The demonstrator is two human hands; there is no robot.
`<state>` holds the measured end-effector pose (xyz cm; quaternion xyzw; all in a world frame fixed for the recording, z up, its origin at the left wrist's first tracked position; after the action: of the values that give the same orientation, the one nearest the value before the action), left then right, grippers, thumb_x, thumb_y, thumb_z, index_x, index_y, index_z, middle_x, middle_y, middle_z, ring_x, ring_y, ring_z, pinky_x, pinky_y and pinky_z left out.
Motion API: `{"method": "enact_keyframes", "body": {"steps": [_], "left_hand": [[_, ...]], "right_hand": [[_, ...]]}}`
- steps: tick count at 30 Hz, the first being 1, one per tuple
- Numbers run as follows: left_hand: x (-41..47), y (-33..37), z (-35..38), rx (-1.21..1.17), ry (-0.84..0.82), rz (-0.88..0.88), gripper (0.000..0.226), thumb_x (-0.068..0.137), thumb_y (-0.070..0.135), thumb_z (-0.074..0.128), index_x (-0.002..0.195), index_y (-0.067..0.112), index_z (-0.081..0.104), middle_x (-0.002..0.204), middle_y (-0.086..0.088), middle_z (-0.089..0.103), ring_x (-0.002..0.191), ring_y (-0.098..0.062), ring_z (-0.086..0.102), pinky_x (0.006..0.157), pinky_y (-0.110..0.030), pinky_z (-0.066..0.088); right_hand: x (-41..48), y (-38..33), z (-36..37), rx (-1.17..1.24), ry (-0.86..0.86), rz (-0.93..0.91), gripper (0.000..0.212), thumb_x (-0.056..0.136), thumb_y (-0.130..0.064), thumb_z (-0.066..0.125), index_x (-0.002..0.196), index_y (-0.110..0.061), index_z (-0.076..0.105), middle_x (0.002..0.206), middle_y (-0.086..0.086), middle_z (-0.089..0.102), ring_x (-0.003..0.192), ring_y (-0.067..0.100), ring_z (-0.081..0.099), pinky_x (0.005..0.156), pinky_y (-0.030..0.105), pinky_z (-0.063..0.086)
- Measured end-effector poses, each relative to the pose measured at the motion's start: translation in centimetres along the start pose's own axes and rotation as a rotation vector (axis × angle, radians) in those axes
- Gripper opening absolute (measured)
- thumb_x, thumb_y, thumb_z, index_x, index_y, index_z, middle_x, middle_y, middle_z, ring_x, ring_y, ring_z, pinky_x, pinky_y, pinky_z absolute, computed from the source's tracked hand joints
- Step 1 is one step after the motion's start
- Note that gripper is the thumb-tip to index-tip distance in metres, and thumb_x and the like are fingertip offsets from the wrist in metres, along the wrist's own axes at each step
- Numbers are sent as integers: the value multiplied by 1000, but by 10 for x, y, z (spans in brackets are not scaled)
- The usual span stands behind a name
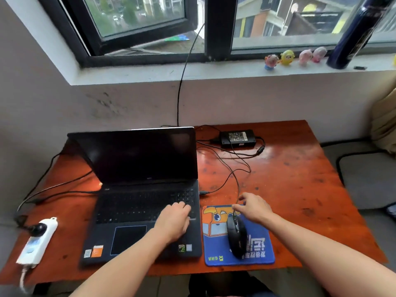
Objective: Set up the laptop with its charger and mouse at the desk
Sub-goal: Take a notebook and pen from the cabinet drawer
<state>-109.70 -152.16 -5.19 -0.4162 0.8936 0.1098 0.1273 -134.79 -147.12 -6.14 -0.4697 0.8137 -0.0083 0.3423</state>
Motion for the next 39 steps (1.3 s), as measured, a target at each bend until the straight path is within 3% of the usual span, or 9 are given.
{"method": "enact_keyframes", "body": {"steps": [4,8,11,15,21,28,35,39], "left_hand": [[-13,-25,-21,-27,62,-142,32,95,31,40,122,18,53,115,-2,57,106,-24,56,90,-37,46],[-48,-38,-33,-62,128,-367,33,97,34,39,126,22,50,116,1,55,107,-20,56,88,-34,46],[-93,-48,-34,-121,169,-553,33,96,35,40,124,22,50,117,0,55,110,-21,57,89,-35,46],[-196,-50,-15,-213,203,-810,29,95,33,42,120,21,54,115,-1,57,109,-22,58,87,-38,46],[-382,-41,38,-292,245,-1198,32,96,33,42,123,22,53,120,2,56,112,-20,56,88,-36,46],[-605,0,90,-303,244,-1552,28,94,32,44,117,20,56,113,-1,59,107,-24,59,85,-37,47],[-797,72,141,-385,267,-1939,15,92,28,44,95,18,55,102,-1,60,94,-25,61,71,-34,44],[-881,118,176,-427,277,-2123,26,94,30,43,112,19,58,112,-2,60,99,-24,60,73,-33,44]], "right_hand": [[13,-35,-17,-107,14,-149,48,85,-52,57,126,-25,56,126,1,63,112,22,59,89,34,48],[14,-91,-22,-290,42,-435,44,85,-51,54,122,-28,57,119,2,61,107,24,60,83,35,47],[1,-144,-9,-434,46,-681,42,86,-52,52,121,-28,54,112,3,59,102,27,60,77,35,47],[-51,-221,39,-548,-19,-976,44,86,-51,55,125,-29,54,118,3,57,110,26,59,83,35,47],[-193,-314,147,-656,-106,-1392,38,86,-43,54,117,-21,56,113,4,57,109,27,57,80,37,48],[-399,-370,296,-749,-231,-1782,45,87,-44,56,126,-21,53,121,5,54,117,27,54,88,38,47],[-617,-363,419,-797,-403,-2231,40,91,-44,50,121,-18,54,115,7,58,105,30,59,75,37,46],[-724,-347,490,-867,-530,-2464,38,90,-42,51,122,-22,53,118,4,57,109,28,57,77,37,48]]}}
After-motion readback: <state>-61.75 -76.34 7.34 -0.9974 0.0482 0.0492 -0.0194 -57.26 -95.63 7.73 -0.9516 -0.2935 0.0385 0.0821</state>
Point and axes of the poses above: each hand's wrist, its own x-axis towards the middle knuckle, its own z-axis out of the palm, y = z × x, the point moved 5 cm from there along x, towards the middle knuckle
